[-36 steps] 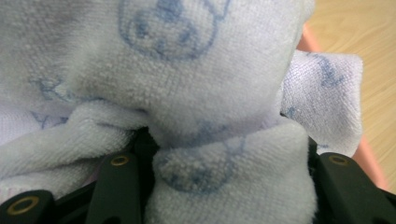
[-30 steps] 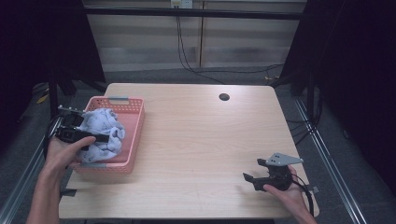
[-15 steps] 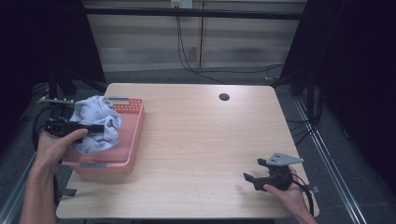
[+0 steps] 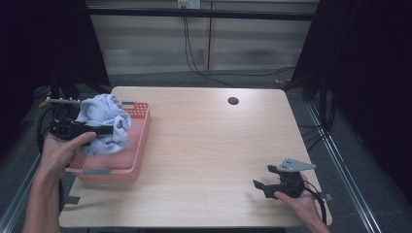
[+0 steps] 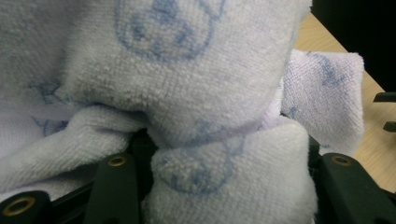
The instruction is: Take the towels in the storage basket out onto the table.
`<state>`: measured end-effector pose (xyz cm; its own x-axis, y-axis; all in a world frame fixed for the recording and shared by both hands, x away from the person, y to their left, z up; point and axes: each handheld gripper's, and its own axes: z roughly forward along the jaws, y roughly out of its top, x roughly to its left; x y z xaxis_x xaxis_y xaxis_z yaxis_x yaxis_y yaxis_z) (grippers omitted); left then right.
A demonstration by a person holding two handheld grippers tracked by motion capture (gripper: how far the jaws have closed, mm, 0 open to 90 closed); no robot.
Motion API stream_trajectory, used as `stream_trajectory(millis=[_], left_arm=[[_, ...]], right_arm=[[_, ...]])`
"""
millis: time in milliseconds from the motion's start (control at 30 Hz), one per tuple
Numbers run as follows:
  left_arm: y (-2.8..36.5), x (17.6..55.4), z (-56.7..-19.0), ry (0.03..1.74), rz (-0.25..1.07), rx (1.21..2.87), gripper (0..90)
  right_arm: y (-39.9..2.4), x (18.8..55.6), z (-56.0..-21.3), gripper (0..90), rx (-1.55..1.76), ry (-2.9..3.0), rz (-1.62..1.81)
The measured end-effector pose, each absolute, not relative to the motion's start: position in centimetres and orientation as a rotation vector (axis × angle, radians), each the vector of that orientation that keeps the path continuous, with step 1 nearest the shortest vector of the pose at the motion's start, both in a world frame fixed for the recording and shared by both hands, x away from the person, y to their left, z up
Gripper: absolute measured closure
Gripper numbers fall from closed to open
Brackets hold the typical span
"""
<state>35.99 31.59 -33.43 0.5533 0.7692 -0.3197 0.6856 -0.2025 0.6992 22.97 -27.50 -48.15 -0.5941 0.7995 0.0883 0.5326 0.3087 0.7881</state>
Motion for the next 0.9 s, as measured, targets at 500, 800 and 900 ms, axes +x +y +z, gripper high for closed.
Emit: stream_trajectory(millis=[500,800,900], left_arm=[[27.5,35.3,-31.1,1.074,0.143,1.974,45.1],[24.0,35.8,-29.8,1.002,0.143,2.007,45.0],[23.5,35.9,-29.7,0.985,0.136,2.003,44.9]], right_arm=[[-27.6,23.0,-48.1,17.7,1.204,2.255,1.173],[-27.6,23.0,-48.1,17.7,1.200,2.253,1.168],[-27.7,23.0,-48.1,17.7,1.196,2.252,1.170]])
